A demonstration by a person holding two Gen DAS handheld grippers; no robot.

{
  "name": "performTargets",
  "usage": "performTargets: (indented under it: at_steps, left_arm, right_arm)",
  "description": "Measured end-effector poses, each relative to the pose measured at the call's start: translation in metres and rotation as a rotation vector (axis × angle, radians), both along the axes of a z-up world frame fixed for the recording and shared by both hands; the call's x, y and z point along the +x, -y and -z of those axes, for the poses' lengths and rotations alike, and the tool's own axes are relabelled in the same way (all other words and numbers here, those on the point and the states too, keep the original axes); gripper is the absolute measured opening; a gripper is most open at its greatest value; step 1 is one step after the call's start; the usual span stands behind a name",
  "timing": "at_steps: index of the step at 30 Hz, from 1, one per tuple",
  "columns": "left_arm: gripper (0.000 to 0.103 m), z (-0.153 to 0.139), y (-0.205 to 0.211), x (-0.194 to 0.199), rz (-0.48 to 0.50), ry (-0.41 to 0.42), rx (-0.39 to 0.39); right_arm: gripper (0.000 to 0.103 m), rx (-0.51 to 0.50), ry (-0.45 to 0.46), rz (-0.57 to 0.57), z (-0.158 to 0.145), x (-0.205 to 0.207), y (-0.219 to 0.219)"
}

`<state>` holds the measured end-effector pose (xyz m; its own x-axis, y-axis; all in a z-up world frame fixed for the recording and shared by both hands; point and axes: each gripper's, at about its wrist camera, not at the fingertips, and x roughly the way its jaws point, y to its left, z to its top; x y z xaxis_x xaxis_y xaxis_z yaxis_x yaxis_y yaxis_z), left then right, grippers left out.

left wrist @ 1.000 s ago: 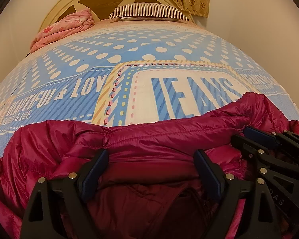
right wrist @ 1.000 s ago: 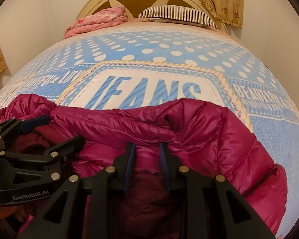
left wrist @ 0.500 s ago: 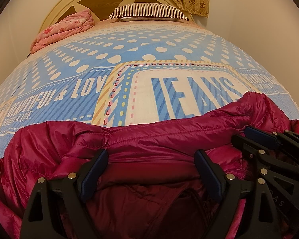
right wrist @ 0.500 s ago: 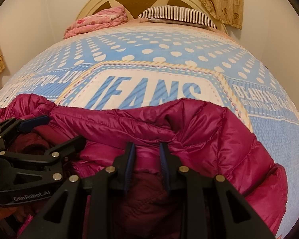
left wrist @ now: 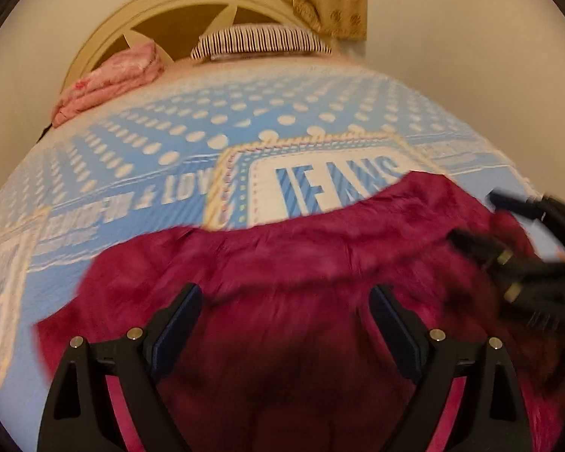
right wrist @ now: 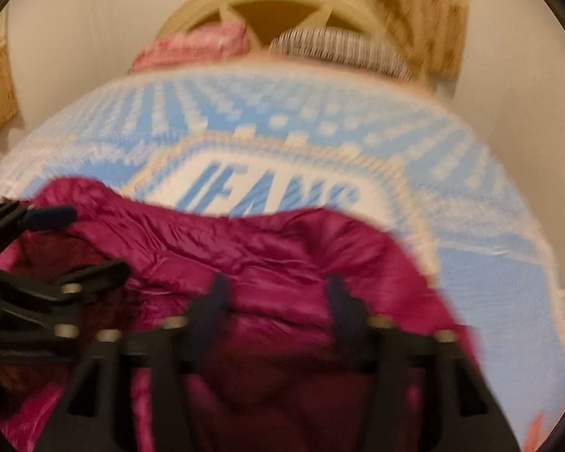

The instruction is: Fold large clothes

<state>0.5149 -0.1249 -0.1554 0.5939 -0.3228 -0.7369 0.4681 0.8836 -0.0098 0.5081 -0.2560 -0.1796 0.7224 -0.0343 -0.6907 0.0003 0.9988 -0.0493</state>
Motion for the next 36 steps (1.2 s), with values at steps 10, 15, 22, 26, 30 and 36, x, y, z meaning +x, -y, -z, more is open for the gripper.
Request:
performTargets:
  at_steps: [10, 15, 22, 26, 30, 36]
  left_arm:
    - [0.09, -0.004, -0.139, -0.188, -0.081, -0.029, -0.045]
    - [0.09, 0.028, -0.18, -0.256, -0.137, -0.089, -0.044]
    - [0.09, 0.04, -0.201, -0.315, -0.155, -0.1, -0.118]
    - [0.09, 0.055, -0.205, -0.326, -0.159, -0.139, -0.142]
    - [0.09, 0.057, -0.211, -0.337, -0.148, -0.13, -0.21]
    - [0.047, 0.057, -0.212, -0.356, -0.125, -0.104, -0.176]
  right_arm:
    - [0.086, 0.102, -0.092, 0.033, -0.013, -0.179, 0.049]
    - [0.086, 0.152, -0.15, 0.104, 0.015, -0.285, 0.059]
    - [0.086, 0.227, -0.148, 0.19, 0.029, -0.387, 0.057]
    - [0.084, 0.241, -0.123, 0.178, 0.029, -0.412, 0.044]
    - [0.047, 0.228, -0.1, 0.164, 0.033, -0.417, 0.032]
    - [0.013, 0.323, -0.078, 0.125, 0.035, -0.426, 0.023]
